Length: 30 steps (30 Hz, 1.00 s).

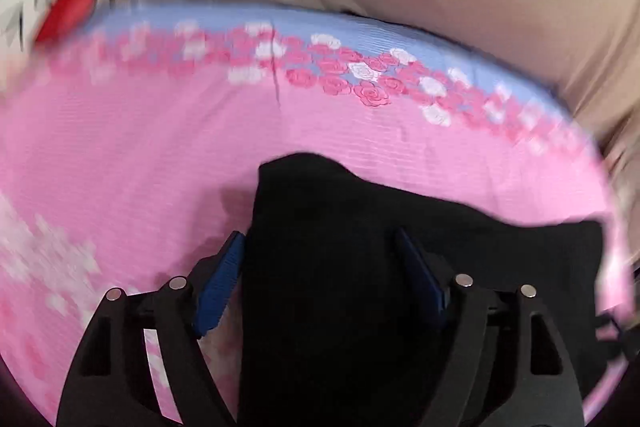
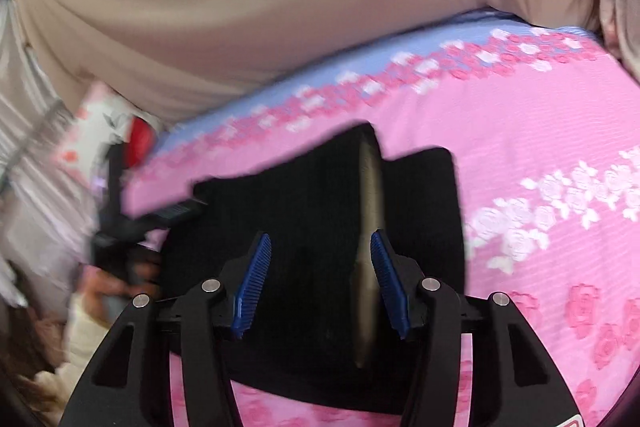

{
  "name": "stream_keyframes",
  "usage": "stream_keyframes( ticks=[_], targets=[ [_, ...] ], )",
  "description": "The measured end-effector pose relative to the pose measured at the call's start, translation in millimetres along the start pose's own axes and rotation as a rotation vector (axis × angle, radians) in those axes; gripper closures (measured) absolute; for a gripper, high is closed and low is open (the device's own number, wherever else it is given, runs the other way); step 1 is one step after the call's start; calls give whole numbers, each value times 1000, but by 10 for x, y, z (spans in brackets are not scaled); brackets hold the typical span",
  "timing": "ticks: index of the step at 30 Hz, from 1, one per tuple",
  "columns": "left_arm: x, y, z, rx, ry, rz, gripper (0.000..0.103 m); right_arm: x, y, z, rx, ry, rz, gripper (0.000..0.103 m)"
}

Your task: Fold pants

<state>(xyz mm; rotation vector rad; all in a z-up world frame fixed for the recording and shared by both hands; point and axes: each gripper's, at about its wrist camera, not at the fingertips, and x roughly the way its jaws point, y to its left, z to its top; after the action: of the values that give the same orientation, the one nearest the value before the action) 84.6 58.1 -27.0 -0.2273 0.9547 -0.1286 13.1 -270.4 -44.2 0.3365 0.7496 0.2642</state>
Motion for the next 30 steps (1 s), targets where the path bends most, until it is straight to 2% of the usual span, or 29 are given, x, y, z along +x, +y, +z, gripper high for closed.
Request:
stream_keyframes(
  ticks=[3,7,8,9,10,11,12,13,14,17,18,20,21,22,24,27,30],
  targets=[
    [-27,29,-22,2,-7,-4,24,-20,86,128,1,-31,59,58],
    [-39,-38,-31,17,-28,39,15,190,393,385,-109,-44,106,58],
    [-31,-33,-27,18,-28,40,14,335,419,417,-129,-21,92,61],
    [-26,-28,-23,14,-27,39,13,523,404,425,-146,14,35,62],
    [-25,-14,-32,9,-24,33,12,835,282,403,-148,91,-74,65],
    [-20,27,-47,-2,-17,23,11,907,193,395,-118,88,-54,66],
    [-14,33,-48,-6,-14,27,10,858,141,412,-74,65,-24,68],
    [-32,47,-48,-4,-16,28,10,805,132,444,-40,82,-22,71],
    [-38,41,-55,0,-21,33,10,677,173,488,-14,58,-29,69],
    [-50,-12,-72,20,-39,71,9,511,356,521,-57,12,9,69],
    [-57,-33,-78,30,-47,86,8,540,391,506,-92,14,-11,69],
    [-78,-85,-93,57,-65,114,8,787,319,431,-135,75,-115,70],
    [-82,-103,-96,65,-69,124,8,878,218,385,-111,82,-93,72],
    [-92,-133,-107,82,-77,142,8,818,163,380,-61,58,-62,72],
    [-109,-165,-117,102,-90,163,8,668,171,423,-29,54,-56,71],
    [-119,-185,-133,112,-100,180,7,367,247,375,-46,10,-26,68],
    [-115,-183,-134,110,-99,181,7,171,190,231,-50,16,-38,67]
  ],
)
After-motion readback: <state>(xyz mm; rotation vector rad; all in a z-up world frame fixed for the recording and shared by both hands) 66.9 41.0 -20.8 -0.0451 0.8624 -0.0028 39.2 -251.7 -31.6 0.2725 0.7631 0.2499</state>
